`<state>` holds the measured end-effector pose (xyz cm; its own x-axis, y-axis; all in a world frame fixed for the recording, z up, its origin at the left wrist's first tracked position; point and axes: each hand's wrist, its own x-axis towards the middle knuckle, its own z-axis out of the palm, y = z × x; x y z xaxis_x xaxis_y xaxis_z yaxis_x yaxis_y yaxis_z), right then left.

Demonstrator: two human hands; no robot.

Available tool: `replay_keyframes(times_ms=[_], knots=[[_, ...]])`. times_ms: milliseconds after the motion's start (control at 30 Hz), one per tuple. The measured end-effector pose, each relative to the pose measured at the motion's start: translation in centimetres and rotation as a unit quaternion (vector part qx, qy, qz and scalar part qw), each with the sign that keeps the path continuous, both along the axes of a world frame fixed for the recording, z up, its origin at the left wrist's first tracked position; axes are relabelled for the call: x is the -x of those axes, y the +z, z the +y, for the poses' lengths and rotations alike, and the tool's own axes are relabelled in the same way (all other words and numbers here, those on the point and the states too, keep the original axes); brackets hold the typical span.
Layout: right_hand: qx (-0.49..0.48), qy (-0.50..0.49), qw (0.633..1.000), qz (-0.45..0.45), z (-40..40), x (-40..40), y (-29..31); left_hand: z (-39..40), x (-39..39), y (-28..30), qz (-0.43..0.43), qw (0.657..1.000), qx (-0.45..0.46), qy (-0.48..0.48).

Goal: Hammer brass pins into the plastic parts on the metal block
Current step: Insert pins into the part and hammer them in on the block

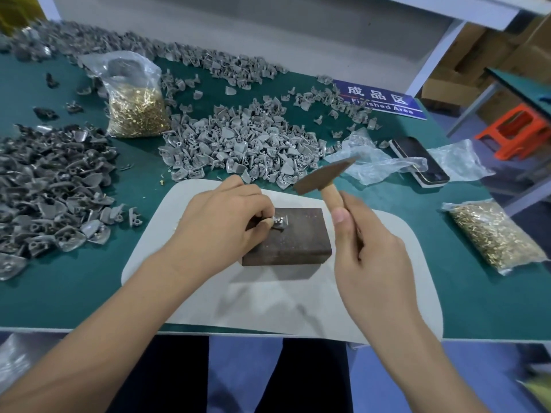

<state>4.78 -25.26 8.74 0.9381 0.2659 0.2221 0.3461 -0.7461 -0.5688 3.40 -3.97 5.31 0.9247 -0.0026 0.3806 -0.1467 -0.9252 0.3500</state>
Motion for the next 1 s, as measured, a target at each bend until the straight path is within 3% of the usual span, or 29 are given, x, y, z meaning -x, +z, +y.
replay_keyframes(times_ms=[133,300,500,667,767,1000], knots=[[0.104,0.036,0.993,0.043,-0.1,-0.2,0.0,0.1,-0.1,0.1,-0.001,1.000,-0.018,0.005],[-0.024,-0.003,1.000,-0.003,-0.5,0.0,0.3,0.2,-0.2,0.1,0.001,1.000,-0.013,0.000],[0.065,0.034,0.995,0.062,-0.1,0.1,-0.5,0.0,-0.2,0.0,-0.005,1.000,-0.018,0.000],[0.002,0.018,0.999,0.034,0.1,0.4,-0.3,0.1,-0.3,-0.1,-0.007,1.000,-0.014,-0.007],[0.075,0.037,0.994,0.066,0.1,0.1,-0.1,0.2,-0.3,0.0,-0.007,1.000,-0.019,-0.002],[0.094,-0.082,0.992,0.033,-1.5,-3.2,-1.0,0.1,-0.3,0.0,0.008,1.000,-0.001,0.001]])
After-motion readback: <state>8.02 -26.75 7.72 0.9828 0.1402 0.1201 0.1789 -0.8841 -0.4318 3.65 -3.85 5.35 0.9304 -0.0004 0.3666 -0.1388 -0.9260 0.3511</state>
